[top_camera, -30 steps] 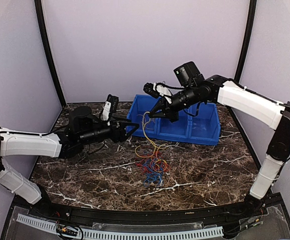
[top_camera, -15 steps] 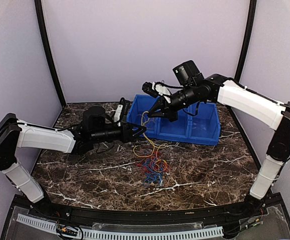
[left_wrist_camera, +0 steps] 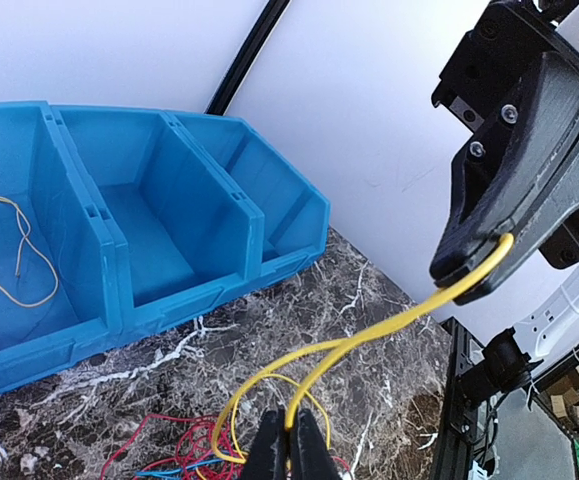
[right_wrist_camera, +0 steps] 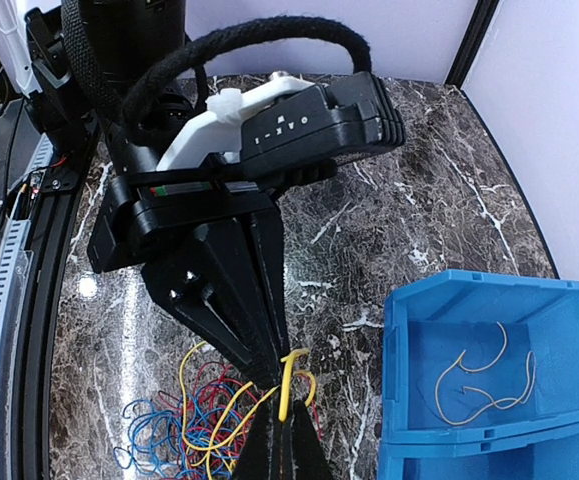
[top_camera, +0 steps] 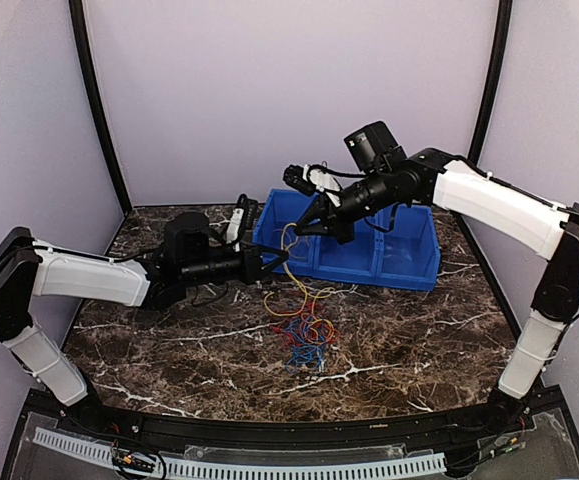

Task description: Untangle the cables

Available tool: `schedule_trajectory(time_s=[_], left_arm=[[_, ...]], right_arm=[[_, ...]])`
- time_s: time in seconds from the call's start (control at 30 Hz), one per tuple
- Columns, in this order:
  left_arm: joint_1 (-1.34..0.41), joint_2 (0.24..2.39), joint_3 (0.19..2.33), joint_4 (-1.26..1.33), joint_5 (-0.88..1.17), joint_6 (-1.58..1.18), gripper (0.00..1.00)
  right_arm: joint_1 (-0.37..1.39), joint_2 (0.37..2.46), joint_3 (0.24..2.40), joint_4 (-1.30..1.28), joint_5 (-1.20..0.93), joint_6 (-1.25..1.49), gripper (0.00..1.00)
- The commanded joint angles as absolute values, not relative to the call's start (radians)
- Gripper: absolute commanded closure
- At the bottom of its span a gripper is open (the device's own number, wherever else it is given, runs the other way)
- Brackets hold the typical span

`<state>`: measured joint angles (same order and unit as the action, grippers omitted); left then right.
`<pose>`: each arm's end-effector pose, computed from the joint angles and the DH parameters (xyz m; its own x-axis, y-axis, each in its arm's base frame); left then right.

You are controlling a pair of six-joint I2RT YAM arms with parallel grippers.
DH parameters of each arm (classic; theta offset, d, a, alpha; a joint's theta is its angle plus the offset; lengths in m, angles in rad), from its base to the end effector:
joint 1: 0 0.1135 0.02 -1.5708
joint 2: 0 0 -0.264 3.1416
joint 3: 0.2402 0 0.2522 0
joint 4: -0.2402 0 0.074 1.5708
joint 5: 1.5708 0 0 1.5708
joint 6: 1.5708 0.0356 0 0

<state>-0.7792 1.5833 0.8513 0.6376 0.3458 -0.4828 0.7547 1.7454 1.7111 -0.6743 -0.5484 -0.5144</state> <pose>0.2424 -0.2564 0.2483 -0.4778 -0.1420 -0.8669 0.7671 0.4136 -0.4905 0.2728 0.2821 0.3571 0.0168 -0.5606 -0.8279 -0.9932 0.0858 -0.0782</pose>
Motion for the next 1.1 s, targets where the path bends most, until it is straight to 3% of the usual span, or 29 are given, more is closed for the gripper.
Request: schedule_trajectory(time_s=[0.0, 0.07, 0.27, 0.43, 0.6, 0.77, 0.97, 1.07], left_arm=[[-0.781, 1.519, 0.832, 0.655, 0.326, -0.475, 1.00], [-0.781, 1.501, 0.827, 0.650, 0.321, -0.472, 1.00], [-0.782, 1.431, 0.824, 0.605, 0.274, -0.441, 1.00], [-0.780, 1.364, 0.823, 0.550, 0.203, -0.409, 1.00], [-0.777, 1.304, 0.823, 0.499, 0.128, -0.401, 1.00], [-0.775, 1.264, 0.799, 0.489, 0.077, -0.407, 1.00], [-0.772, 1.236, 0.788, 0.479, 0.044, -0.406, 1.00], [-0.769, 1.219, 0.789, 0.464, 0.025, -0.402, 1.00]], right_arm=[[0.767, 1.752, 1.727, -0.651, -0.541, -0.503, 1.00], [0.767, 1.755, 1.717, -0.645, -0.540, -0.502, 0.96], [0.767, 1.743, 1.615, -0.596, -0.515, -0.497, 0.53], [0.767, 1.732, 1.504, -0.530, -0.584, -0.471, 0.33], [0.768, 1.756, 1.418, -0.483, -0.624, -0.479, 0.26], [0.770, 1.826, 1.386, -0.411, -0.589, -0.419, 0.26], [0.783, 1.924, 1.363, -0.351, -0.564, -0.383, 0.30], [0.794, 1.960, 1.348, -0.335, -0.584, -0.380, 0.37]])
